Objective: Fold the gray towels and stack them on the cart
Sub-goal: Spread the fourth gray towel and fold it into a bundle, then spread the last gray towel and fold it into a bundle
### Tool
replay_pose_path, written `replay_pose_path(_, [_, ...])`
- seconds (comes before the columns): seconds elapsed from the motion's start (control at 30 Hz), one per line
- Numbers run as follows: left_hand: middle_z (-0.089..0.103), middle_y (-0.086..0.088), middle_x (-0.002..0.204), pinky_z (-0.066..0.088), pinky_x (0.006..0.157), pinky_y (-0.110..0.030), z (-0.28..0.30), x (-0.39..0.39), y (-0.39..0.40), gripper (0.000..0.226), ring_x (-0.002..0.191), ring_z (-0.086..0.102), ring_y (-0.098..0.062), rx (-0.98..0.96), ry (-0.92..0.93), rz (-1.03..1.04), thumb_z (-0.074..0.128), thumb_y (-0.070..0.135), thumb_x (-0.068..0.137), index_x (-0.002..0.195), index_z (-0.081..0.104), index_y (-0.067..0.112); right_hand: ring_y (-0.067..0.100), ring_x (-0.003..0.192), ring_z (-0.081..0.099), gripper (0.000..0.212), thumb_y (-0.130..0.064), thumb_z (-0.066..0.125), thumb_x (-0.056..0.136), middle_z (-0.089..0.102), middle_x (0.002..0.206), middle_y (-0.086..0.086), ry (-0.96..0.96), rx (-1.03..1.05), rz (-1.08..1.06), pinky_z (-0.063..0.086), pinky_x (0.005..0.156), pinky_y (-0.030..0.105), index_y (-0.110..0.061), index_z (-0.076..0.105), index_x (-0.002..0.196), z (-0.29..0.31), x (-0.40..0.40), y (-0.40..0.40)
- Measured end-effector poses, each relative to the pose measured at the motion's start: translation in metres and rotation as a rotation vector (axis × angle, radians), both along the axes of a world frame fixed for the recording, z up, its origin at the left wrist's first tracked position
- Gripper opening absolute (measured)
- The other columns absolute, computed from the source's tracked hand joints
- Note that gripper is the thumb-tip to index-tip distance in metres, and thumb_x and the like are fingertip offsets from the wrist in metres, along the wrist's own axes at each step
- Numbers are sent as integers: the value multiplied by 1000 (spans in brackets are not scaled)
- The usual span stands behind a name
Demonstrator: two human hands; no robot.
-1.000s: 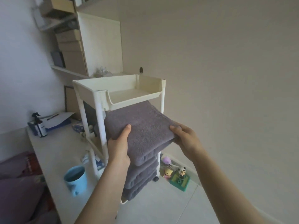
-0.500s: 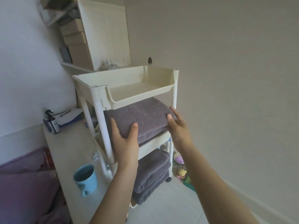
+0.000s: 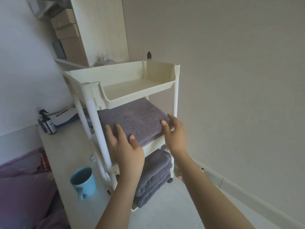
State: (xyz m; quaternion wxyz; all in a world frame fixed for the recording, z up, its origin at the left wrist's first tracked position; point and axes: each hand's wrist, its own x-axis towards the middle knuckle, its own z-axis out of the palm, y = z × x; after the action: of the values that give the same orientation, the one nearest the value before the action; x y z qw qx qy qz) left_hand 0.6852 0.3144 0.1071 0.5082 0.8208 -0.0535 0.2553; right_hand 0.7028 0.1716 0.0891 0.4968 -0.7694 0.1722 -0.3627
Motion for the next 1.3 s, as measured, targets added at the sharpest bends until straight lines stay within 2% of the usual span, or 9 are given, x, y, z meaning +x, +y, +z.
replay_pose_path(0.13, [17,-10,157,-7,117,-41,2,-15,-8,48,146,10,-25,86,-54,-94,51,8,91,138,45,5,16,108,52,34,-30,59,90,59,112,2,-65,106,-14,41,87,17,-21,56,123,-1,-28,8])
replay_pose_path(0.27, [58,7,124,-7,117,-49,9,-53,-22,30,127,42,-4,-42,-108,-362,42,19,84,100,67,23,4,87,56,21,-30,57,91,61,94,-6,-105,141,-69,40,67,6,-25,58,112,3,-83,9])
replay_pose_path(0.33, [64,14,104,11,116,-53,8,-76,-31,29,105,54,-2,-43,-97,-479,39,21,83,92,66,24,4,77,56,16,-27,57,91,60,87,-9,-123,152,-148,39,63,5,-21,61,106,3,-119,4])
replay_pose_path(0.5, [71,12,91,48,92,-33,-9,-139,-71,27,94,64,-7,-49,171,-880,40,22,80,85,65,31,1,68,54,11,-25,56,92,63,84,-5,-124,124,-336,39,58,8,-21,61,100,-6,-227,-11])
replay_pose_path(0.67, [68,12,83,46,74,-12,-36,-236,-117,31,87,64,-6,61,396,-1272,43,4,88,82,65,24,2,69,56,5,-25,57,91,63,85,-6,-59,130,-668,40,57,10,-26,61,95,-37,-363,-23])
replay_pose_path(0.8, [68,5,77,47,70,-16,-65,-321,-151,34,84,67,-17,149,578,-1483,42,1,87,74,63,26,4,66,56,12,-23,58,90,63,76,-4,-7,146,-911,40,56,9,-34,58,86,-60,-464,-28])
replay_pose_path(0.93, [66,5,76,49,76,-23,-88,-422,-176,34,79,65,-16,273,625,-1682,43,1,86,75,62,27,17,72,61,3,-20,62,88,66,79,-1,29,212,-1163,42,59,10,-21,63,90,-84,-577,-31])
replay_pose_path(1.1, [64,3,72,52,77,-31,-112,-527,-203,32,71,63,-17,379,727,-1807,43,1,87,73,62,23,18,75,63,4,-23,62,88,66,78,-5,76,296,-1349,43,64,21,-19,63,90,-110,-691,-32])
replay_pose_path(1.3, [65,-1,82,47,64,-15,-144,-630,-243,29,69,62,-11,488,901,-1841,40,6,92,80,64,18,14,88,61,6,-30,63,87,64,97,3,201,388,-1498,44,75,24,-25,61,91,-147,-804,-44])
